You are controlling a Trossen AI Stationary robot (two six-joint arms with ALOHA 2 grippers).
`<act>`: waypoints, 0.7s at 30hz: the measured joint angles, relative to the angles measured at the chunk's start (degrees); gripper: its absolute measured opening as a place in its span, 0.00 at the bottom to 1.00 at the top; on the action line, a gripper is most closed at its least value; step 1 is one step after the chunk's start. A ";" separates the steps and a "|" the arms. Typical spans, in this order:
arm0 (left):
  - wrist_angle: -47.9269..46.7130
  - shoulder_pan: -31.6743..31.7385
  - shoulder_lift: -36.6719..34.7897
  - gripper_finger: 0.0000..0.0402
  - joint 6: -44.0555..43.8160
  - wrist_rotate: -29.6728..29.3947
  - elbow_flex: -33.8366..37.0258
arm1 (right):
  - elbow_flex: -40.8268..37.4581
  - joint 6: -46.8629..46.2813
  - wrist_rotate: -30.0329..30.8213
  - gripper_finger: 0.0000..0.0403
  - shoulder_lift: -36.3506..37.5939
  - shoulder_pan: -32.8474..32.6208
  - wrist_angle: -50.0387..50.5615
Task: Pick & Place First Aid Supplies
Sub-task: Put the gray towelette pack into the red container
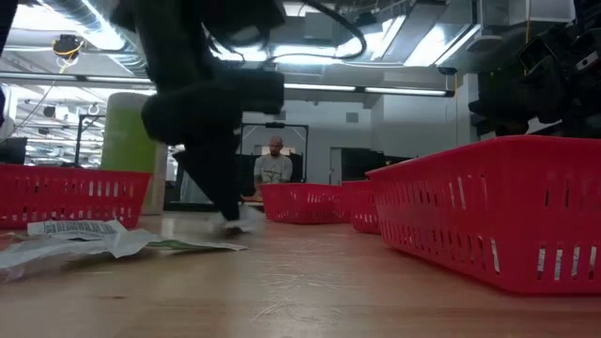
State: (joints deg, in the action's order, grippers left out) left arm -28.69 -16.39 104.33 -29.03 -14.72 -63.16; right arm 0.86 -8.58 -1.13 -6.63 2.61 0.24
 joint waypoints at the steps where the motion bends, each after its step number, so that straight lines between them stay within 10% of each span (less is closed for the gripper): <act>1: 0.98 0.31 0.68 0.01 1.10 0.76 0.00 | 0.00 0.00 0.00 0.31 0.00 0.00 -0.01; 21: 4.82 -0.46 2.08 0.24 16.84 5.50 0.00 | 0.00 0.00 0.00 0.31 0.00 -0.02 -0.01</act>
State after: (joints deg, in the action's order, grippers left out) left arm -23.87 -16.85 106.41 -12.19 -9.23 -63.16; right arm 0.86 -8.58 -1.13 -6.63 2.59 0.23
